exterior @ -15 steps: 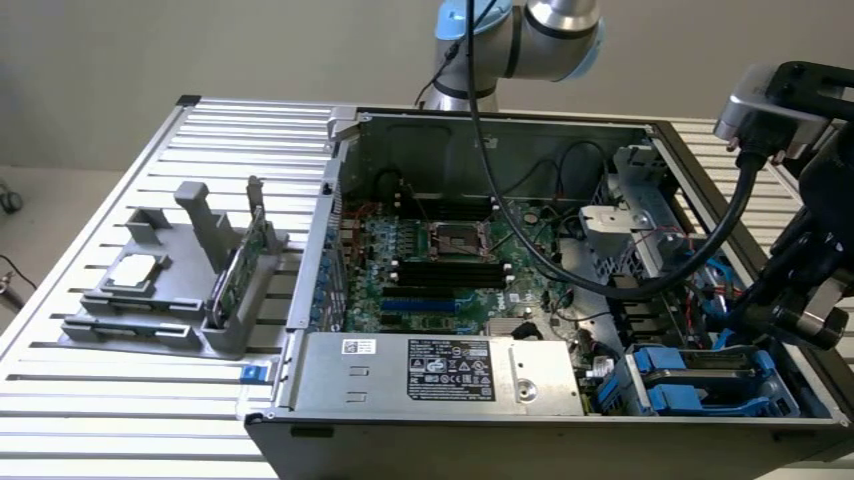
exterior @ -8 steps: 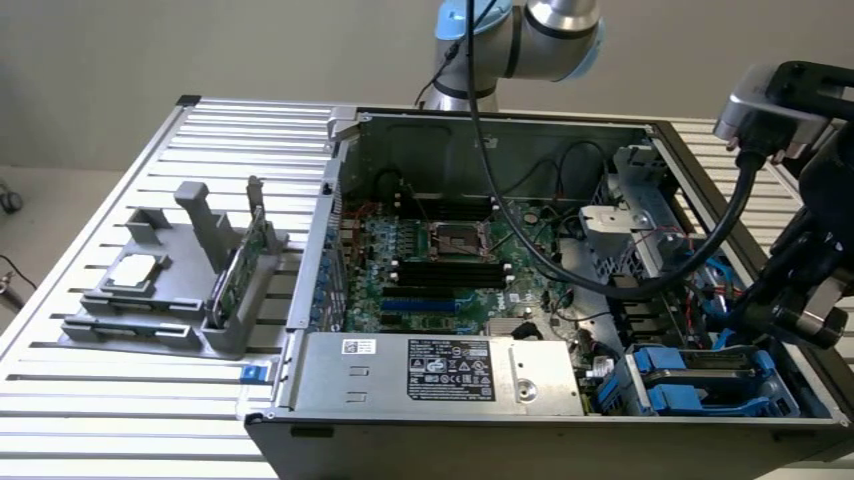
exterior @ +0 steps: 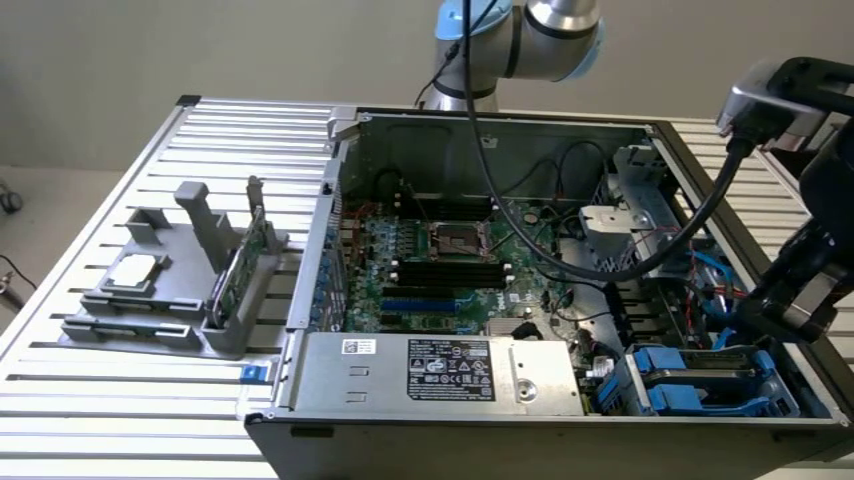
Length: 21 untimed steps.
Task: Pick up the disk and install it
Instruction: 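Insert the first disk wire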
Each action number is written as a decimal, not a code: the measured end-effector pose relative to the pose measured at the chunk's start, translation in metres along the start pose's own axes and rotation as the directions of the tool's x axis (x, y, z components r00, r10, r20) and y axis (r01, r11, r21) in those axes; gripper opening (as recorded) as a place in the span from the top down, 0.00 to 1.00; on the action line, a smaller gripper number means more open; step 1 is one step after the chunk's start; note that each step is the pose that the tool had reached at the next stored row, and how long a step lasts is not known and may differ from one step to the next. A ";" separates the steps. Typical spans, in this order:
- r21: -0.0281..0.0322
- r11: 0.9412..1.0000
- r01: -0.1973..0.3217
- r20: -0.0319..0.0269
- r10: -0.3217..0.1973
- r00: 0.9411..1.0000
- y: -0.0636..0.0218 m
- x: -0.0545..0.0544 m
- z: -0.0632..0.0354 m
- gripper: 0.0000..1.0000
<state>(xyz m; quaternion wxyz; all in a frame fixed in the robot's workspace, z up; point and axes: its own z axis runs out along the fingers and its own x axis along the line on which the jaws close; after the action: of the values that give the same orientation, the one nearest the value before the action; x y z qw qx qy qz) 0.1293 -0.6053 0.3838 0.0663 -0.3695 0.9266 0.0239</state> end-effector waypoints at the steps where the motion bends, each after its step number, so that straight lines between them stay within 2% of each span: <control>1: 0.002 1.000 -0.016 0.000 0.016 1.000 0.0000 0.000 0.0001 0.75; 6: 0.013 0.995 -0.095 0.001 0.095 0.995 0.0000 0.000 0.0001 0.75; 11: 0.024 0.984 -0.174 0.002 0.174 0.985 0.0000 0.000 0.0002 0.75; 15: 0.032 0.971 -0.235 0.004 0.235 0.972 0.0000 0.000 0.0003 0.75; 21: 0.044 0.944 -0.327 0.008 0.327 0.945 0.0000 0.000 0.0006 0.75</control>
<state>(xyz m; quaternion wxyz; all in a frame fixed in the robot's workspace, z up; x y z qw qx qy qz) 0.1292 -0.6053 0.3832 0.0699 -0.2092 0.9753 0.0139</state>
